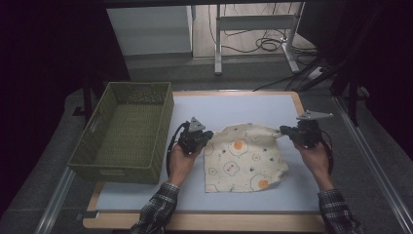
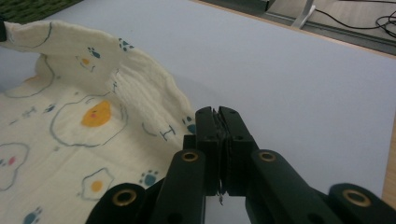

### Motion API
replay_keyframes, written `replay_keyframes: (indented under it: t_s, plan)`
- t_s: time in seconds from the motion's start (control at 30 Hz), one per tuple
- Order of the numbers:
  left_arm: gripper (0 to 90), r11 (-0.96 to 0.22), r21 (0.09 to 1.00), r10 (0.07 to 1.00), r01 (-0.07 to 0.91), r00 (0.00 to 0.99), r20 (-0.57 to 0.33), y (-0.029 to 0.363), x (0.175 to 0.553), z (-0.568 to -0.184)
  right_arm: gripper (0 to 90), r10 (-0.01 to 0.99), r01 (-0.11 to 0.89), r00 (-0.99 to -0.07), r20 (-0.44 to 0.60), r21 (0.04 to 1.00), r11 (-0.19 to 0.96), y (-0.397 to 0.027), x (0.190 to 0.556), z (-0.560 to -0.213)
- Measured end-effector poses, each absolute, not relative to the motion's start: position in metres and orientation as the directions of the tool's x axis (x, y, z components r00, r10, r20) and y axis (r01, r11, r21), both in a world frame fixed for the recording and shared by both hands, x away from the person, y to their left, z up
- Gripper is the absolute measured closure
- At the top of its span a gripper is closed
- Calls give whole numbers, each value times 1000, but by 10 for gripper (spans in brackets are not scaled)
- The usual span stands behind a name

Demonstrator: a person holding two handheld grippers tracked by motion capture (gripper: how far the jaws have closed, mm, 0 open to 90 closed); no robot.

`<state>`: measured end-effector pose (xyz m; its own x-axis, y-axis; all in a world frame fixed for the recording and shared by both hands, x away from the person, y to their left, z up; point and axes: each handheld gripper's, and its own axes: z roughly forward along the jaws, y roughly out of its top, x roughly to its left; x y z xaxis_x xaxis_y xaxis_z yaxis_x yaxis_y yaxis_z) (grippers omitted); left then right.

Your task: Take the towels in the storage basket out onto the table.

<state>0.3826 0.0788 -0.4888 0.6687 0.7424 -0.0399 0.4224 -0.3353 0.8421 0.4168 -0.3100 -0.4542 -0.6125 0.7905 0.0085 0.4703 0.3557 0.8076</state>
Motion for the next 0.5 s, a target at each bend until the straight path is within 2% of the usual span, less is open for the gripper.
replay_keyframes:
  t_s: [0.27, 0.5]
  plan:
    - [861, -349, 847, 697, 400, 715, -51, 82, 344, -494, 871, 768, 450, -640, 2, 812, 372, -318, 382, -453]
    - [857, -393, 824, 663, 408, 747, -54, 81, 320, -509, 869, 749, 465, -662, 3, 786, 407, -321, 355, -465]
